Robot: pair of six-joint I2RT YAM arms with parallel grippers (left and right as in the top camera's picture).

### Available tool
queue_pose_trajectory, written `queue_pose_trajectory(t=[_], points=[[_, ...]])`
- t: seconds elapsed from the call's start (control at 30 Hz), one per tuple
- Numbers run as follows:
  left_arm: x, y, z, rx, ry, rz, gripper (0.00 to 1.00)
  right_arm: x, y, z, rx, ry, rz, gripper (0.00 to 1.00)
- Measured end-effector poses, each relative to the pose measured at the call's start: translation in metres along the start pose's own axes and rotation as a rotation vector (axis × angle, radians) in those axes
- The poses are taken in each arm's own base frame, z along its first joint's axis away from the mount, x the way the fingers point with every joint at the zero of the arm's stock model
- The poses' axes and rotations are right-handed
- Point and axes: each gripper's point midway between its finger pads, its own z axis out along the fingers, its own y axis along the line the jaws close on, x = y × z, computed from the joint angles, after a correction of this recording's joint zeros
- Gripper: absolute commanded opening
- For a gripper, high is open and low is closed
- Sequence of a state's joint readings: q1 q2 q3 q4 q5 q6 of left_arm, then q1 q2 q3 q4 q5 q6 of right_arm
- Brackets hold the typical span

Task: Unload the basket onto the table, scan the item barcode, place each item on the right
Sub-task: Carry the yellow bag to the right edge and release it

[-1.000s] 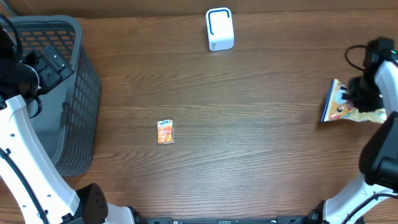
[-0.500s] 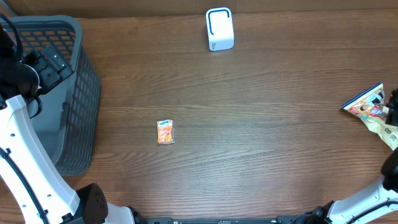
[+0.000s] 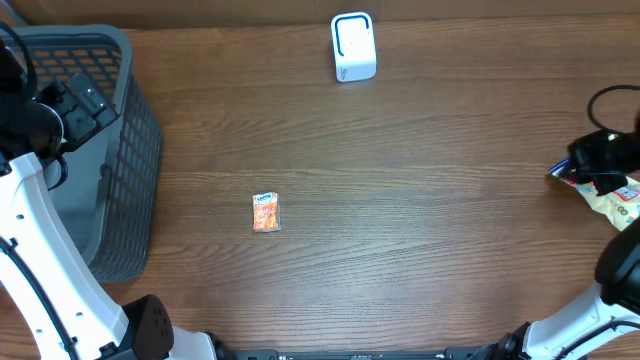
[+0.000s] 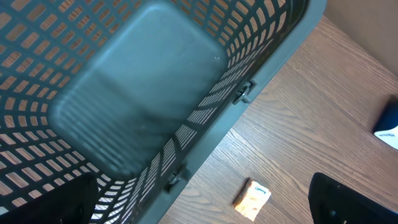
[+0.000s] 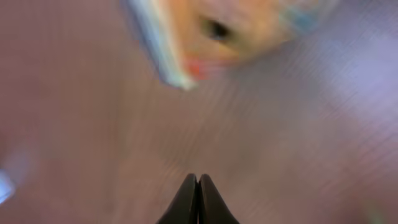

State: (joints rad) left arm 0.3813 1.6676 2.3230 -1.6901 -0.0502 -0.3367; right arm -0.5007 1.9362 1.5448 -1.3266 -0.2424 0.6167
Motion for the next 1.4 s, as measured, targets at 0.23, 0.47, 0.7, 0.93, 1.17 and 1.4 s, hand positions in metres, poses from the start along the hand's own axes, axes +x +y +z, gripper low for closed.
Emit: queue_pose_trajectory(t=[0.23,0.47,0.7,0.93,1.17,1.4], points=[[0.0,0.0,0.0,0.0,0.0,0.0,1.0,-0.026,-0.048,-0.006,0.237,-0.209,0.299,0.12],[0.0,0.0,0.0,0.0,0.0,0.0,1.0,-0.056,-0.051,0.02,0.194,-0.328,0.353,0.04],[0.0,0.0,0.0,0.0,0.0,0.0,1.0,-0.097,-0.017,0.013,0.035,-0.478,0.299,0.06],[0.0,0.0,0.0,0.0,0.0,0.0,1.0,-0.136,0.019,-0.009,-0.082,-0.642,0.087,0.11],[0.0,0.0,0.0,0.0,0.0,0.0,1.0,-0.144,-0.003,-0.018,-0.061,-0.6,0.052,0.04],[0.0,0.0,0.0,0.0,0.0,0.0,1.0,-0.111,0.058,-0.013,-0.263,-0.474,-0.321,0.04]])
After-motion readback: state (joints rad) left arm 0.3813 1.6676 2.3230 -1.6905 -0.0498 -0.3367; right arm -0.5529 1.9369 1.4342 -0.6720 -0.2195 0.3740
